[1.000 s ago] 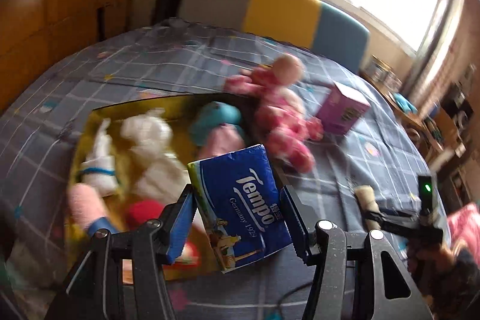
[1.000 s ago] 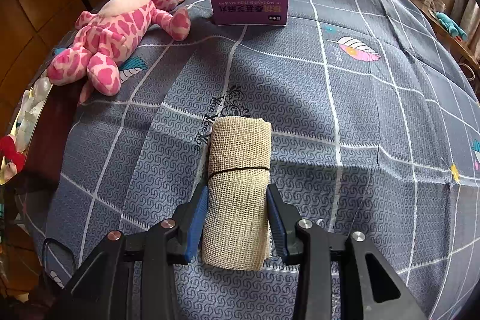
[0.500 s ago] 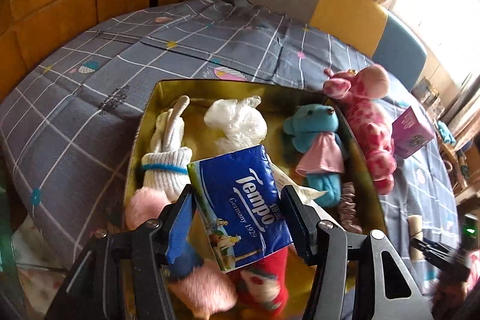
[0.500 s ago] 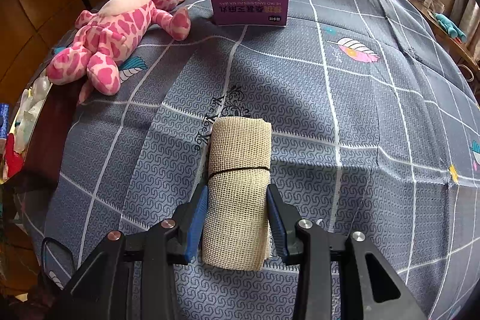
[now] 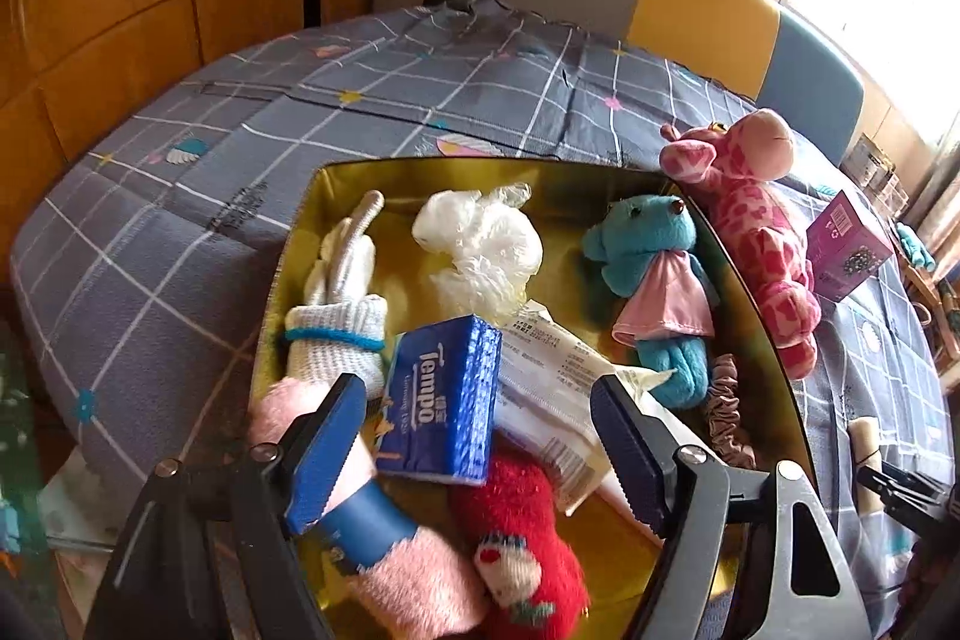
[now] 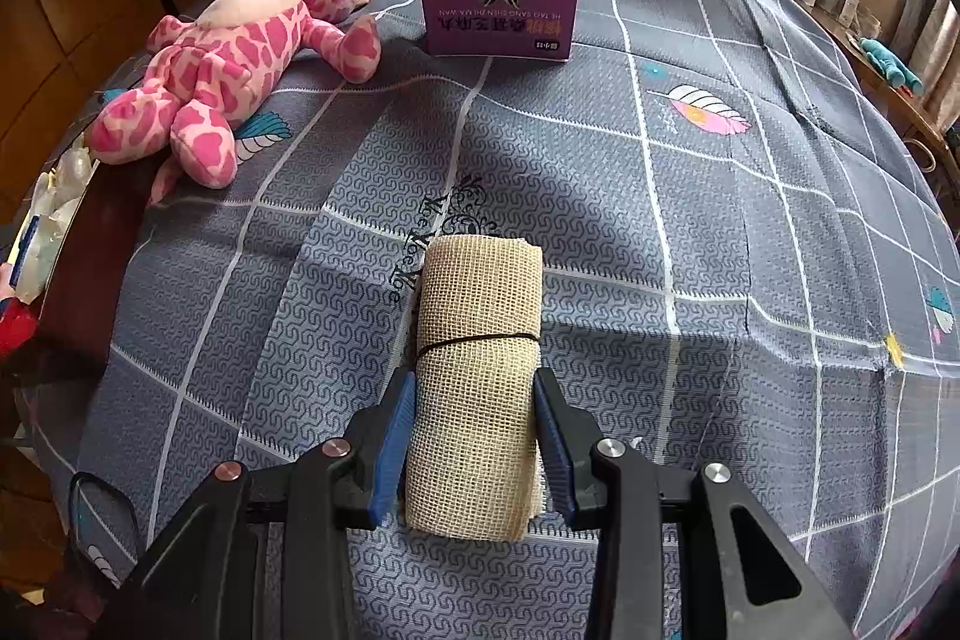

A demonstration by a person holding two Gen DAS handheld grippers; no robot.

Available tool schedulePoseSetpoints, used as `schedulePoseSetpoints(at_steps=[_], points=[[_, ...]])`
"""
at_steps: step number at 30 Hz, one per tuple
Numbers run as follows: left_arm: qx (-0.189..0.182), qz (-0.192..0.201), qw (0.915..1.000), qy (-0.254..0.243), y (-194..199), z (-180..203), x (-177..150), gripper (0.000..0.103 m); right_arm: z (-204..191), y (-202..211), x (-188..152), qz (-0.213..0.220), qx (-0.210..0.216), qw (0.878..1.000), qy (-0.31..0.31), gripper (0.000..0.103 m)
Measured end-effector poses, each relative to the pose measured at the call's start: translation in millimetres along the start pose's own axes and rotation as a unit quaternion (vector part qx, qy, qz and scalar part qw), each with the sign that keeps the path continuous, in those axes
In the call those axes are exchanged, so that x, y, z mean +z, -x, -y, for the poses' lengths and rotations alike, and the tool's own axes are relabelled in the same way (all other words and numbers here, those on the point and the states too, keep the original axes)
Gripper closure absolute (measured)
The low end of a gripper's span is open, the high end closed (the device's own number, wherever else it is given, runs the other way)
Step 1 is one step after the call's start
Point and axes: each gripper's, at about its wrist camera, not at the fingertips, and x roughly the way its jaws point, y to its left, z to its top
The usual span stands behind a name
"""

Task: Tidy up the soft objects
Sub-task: 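Carry the bandage roll with the right tool into the tray and open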

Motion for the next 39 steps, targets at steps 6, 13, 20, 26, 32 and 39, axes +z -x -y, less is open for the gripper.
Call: schedulePoseSetpoints(at_steps=[6,13,20,26,32,39], points=[[0.003,0.031,0.9994,-0.011,30.8,4.3,-9.3,0.022,-14.1,15.7,5.1,0.021,0.008,1.000,0.002,0.064],[-0.005,0.048,0.9987,-0.013,53.1,8.1,-17.0,0.022,-91.6,42.4,20.1,0.053,0.080,0.993,0.066,0.064],[-0.006,0.058,0.9982,-0.012,67.4,6.7,-23.2,0.021,-184.8,58.3,32.4,0.065,0.153,0.977,0.135,0.064],[-0.002,0.058,0.9982,-0.010,69.0,2.4,-26.9,0.021,-235.6,52.2,42.4,0.064,0.167,0.970,0.162,0.064],[0.000,0.057,0.9983,-0.008,67.7,-0.4,-29.6,0.021,-253.6,38.5,52.9,0.059,0.157,0.975,0.148,0.064],[0.005,0.056,0.9984,-0.005,65.3,-2.1,-31.3,0.018,-267.7,3.5,59.8,0.030,0.137,0.978,0.154,0.061]])
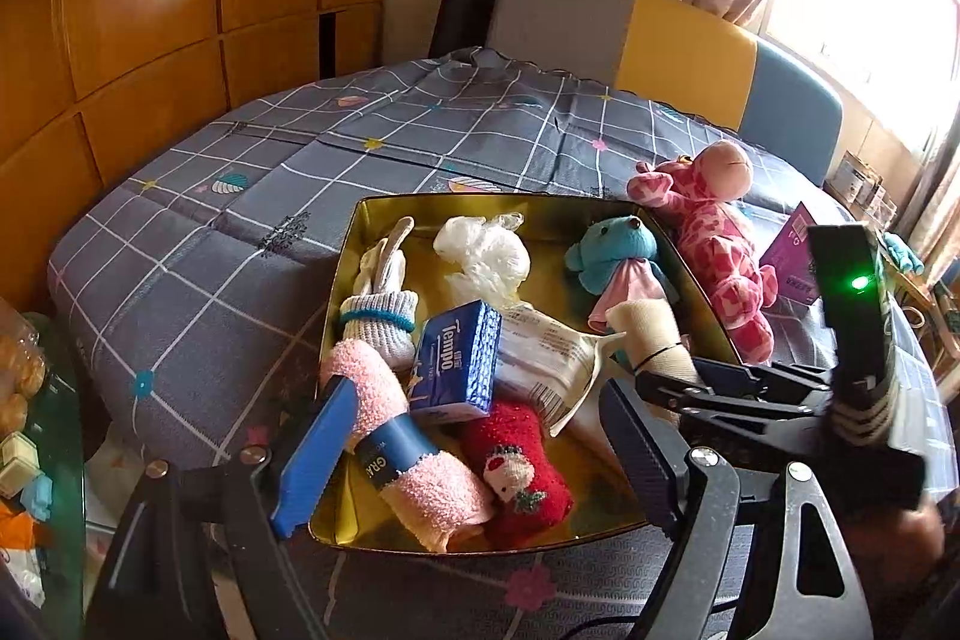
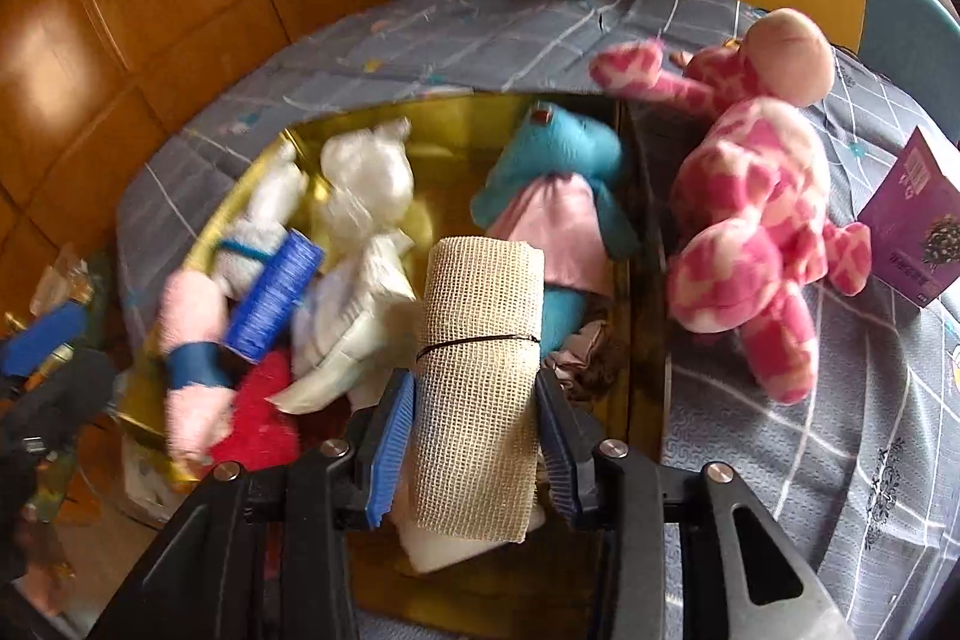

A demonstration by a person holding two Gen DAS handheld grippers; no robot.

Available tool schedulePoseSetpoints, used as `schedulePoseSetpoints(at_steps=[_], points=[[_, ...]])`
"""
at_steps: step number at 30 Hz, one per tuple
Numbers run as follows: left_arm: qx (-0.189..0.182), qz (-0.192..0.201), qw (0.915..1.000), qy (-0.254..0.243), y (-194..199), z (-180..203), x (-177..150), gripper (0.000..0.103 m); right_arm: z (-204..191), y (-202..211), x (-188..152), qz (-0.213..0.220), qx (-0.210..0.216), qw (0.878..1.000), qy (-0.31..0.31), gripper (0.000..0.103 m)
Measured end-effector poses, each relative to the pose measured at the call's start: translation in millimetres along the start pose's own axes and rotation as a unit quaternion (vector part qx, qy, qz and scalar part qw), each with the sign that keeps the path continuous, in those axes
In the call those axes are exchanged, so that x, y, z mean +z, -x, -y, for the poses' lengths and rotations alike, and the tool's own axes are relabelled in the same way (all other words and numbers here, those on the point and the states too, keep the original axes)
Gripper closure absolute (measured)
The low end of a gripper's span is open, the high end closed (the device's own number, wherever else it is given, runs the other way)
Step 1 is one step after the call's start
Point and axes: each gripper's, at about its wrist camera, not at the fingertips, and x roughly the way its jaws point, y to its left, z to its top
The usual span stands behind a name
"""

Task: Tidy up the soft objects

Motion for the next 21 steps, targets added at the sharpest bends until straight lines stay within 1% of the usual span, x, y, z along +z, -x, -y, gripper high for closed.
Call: schedulePoseSetpoints(at_steps=[2,6,7,8,10,15,18,21], points=[[0.002,0.001,1.0000,0.000,0.2,0.3,-0.9,0.017,-1.1,-6.3,-0.8,-0.001,-0.008,1.000,0.001,0.059],[0.009,0.004,0.9999,0.002,1.4,-0.2,-1.2,0.012,-0.7,-2.9,-3.7,0.012,-0.003,1.000,-0.005,0.054],[0.011,0.005,0.9999,0.002,1.8,-0.3,-1.3,0.009,0.5,-0.7,-5.4,0.017,-0.001,1.000,-0.006,0.050],[0.013,0.006,0.9999,0.002,2.3,-0.5,-1.6,0.008,1.5,1.3,-6.4,0.021,0.002,1.000,-0.007,0.043],[0.016,0.008,0.9998,0.003,3.9,-0.4,-2.3,0.007,2.4,7.8,-7.8,0.034,0.006,0.999,-0.013,0.038],[0.035,0.023,0.9991,-0.001,11.0,3.8,-5.4,0.001,1.4,30.0,-14.1,0.065,-0.001,0.998,-0.017,0.038],[0.046,0.041,0.9981,-0.003,18.5,8.0,-8.4,0.000,0.6,43.0,-20.9,0.083,-0.015,0.996,-0.022,0.038],[0.050,0.048,0.9976,-0.004,23.8,12.1,-11.2,0.000,-1.1,53.4,-28.7,0.097,-0.035,0.994,-0.025,0.038]])
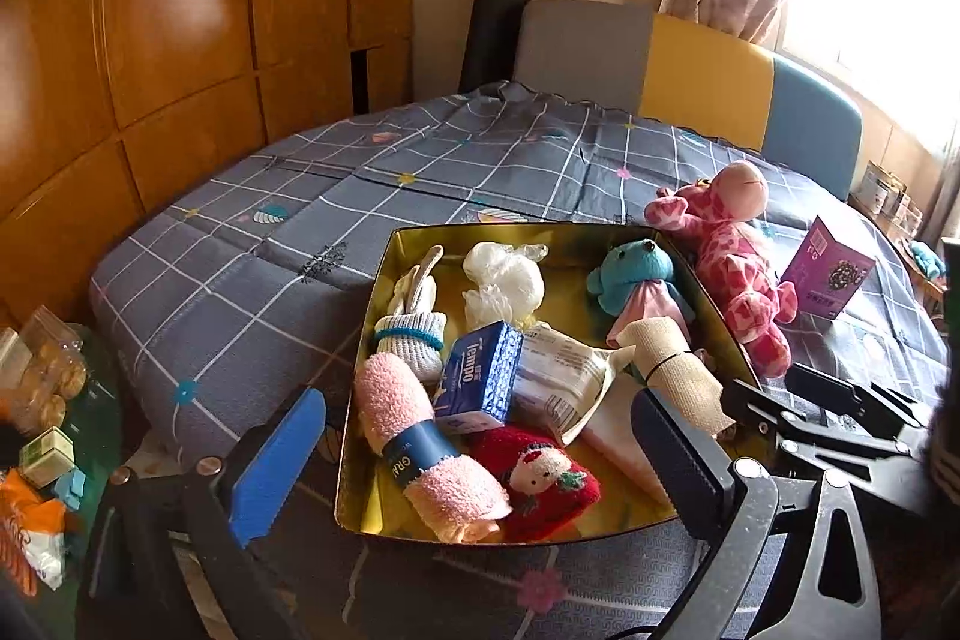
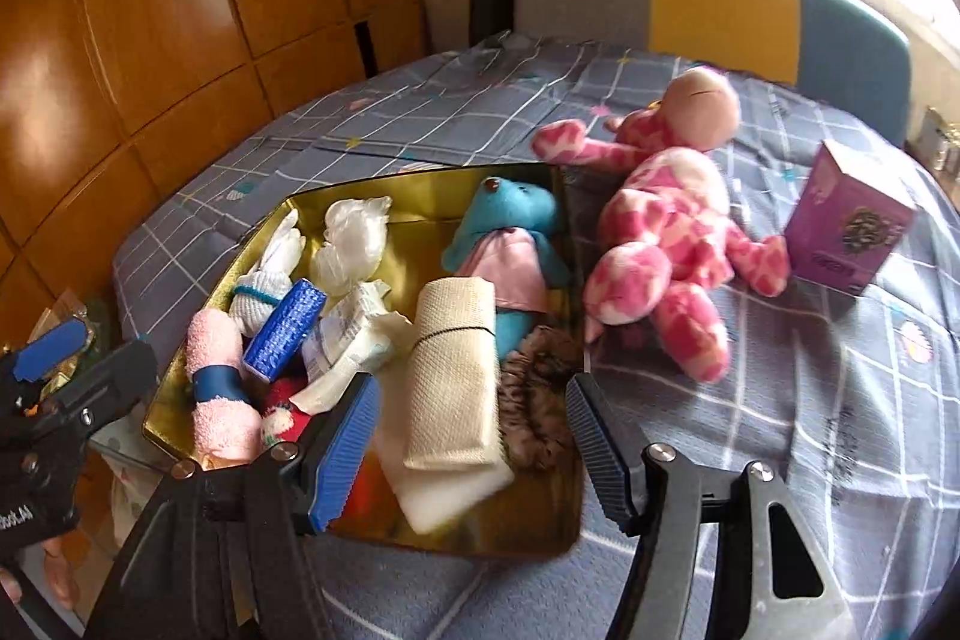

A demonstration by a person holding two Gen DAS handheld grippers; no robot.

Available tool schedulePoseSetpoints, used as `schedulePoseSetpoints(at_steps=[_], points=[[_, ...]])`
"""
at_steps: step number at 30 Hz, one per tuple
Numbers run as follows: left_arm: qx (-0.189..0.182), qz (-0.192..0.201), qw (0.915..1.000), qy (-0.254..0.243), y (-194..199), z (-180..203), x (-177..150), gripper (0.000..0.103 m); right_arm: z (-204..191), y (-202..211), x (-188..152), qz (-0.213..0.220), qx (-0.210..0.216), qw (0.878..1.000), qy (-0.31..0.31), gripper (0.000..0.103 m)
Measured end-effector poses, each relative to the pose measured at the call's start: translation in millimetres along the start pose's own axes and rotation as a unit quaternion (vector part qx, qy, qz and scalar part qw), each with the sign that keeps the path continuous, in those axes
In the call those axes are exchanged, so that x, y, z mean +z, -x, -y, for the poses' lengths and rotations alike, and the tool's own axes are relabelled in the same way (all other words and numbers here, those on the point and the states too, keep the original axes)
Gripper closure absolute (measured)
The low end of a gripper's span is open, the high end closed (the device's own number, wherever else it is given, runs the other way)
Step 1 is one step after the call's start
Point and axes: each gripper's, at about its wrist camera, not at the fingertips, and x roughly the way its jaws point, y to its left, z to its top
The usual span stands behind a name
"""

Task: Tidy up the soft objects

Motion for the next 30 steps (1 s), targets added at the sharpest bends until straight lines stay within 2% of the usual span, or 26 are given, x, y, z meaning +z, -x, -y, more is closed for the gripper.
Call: schedulePoseSetpoints(at_steps=[5,12,30], points=[[0.003,0.010,0.9999,0.003,9.3,5.2,-3.4,0.000,3.3,16.0,-10.1,0.015,-0.028,0.999,-0.011,0.038],[0.001,0.011,0.9999,-0.009,14.3,15.3,-7.3,0.000,7.1,26.3,-22.0,0.022,-0.039,0.999,-0.020,0.038],[0.002,0.008,0.9999,-0.009,15.6,16.4,-8.4,0.000,3.8,32.6,-21.6,0.028,-0.040,0.999,-0.020,0.038]])
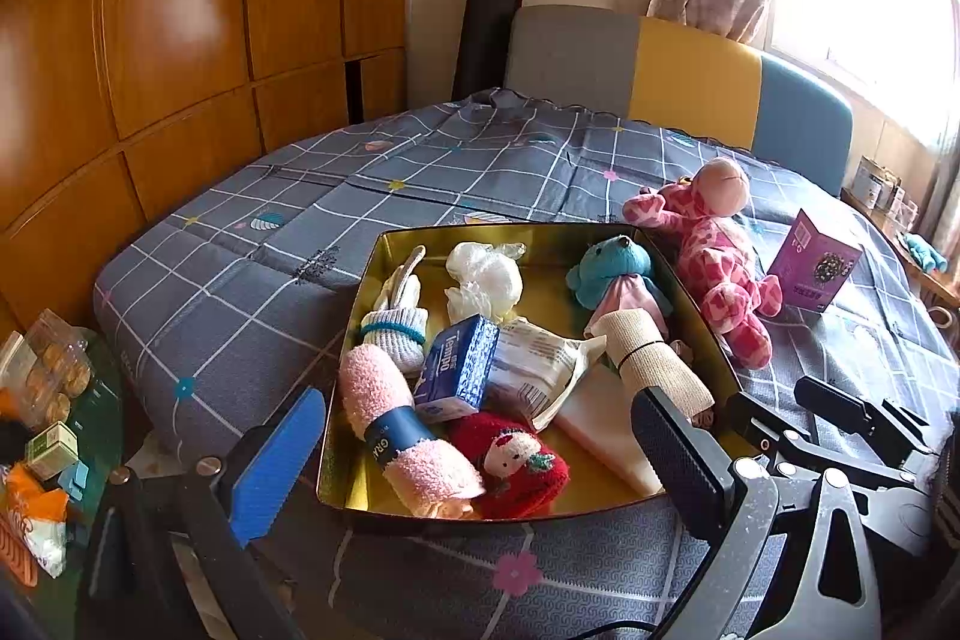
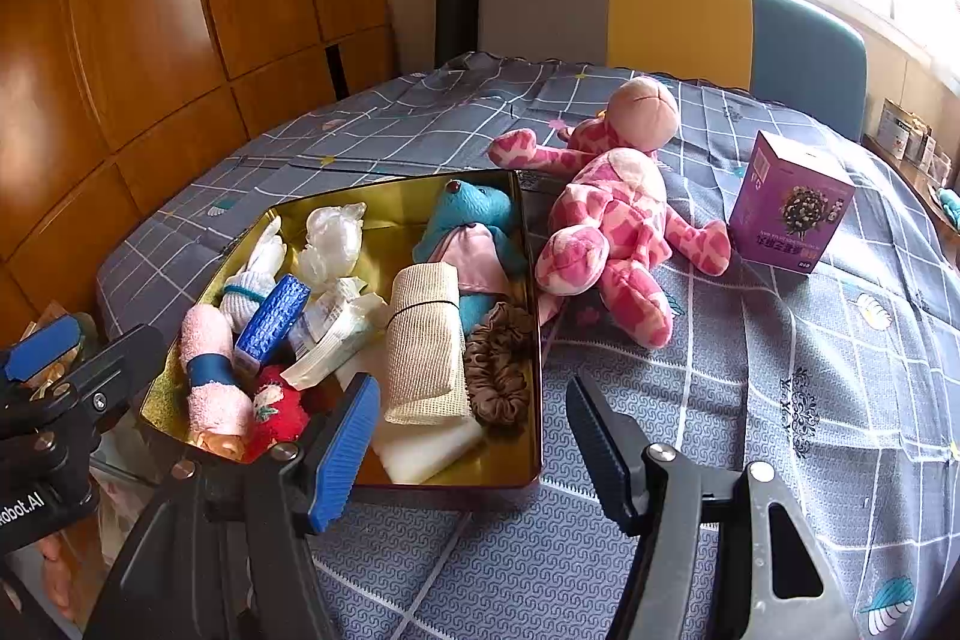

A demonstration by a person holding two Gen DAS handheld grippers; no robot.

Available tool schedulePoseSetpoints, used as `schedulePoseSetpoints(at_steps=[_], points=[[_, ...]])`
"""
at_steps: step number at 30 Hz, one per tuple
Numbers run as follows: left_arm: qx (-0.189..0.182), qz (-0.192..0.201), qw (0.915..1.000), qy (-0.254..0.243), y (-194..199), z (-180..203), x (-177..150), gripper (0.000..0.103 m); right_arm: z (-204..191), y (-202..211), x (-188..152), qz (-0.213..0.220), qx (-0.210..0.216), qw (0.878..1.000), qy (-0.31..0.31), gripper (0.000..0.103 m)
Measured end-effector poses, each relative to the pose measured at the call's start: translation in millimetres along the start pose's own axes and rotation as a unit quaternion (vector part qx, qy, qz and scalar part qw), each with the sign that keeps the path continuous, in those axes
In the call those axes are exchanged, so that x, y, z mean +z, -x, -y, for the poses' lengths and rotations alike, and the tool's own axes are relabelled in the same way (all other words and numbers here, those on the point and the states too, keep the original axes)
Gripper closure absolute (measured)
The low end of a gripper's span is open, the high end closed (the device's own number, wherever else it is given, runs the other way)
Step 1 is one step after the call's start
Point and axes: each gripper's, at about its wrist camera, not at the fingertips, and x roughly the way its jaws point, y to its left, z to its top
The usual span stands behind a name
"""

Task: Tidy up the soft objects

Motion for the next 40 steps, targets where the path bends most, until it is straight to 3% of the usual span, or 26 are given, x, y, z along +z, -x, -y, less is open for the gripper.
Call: schedulePoseSetpoints(at_steps=[28,35,40], points=[[0.015,-0.014,0.9998,0.004,-2.6,2.8,1.6,0.000,1.0,-1.1,-1.7,-0.003,0.000,1.000,-0.001,0.038],[0.023,0.015,0.9995,-0.013,4.1,5.8,0.4,0.003,3.9,-2.4,-3.1,-0.007,-0.001,1.000,-0.006,0.038],[0.026,0.007,0.9996,-0.012,2.7,4.9,2.0,0.000,6.6,-1.7,-3.7,-0.006,-0.004,1.000,-0.010,0.038]])
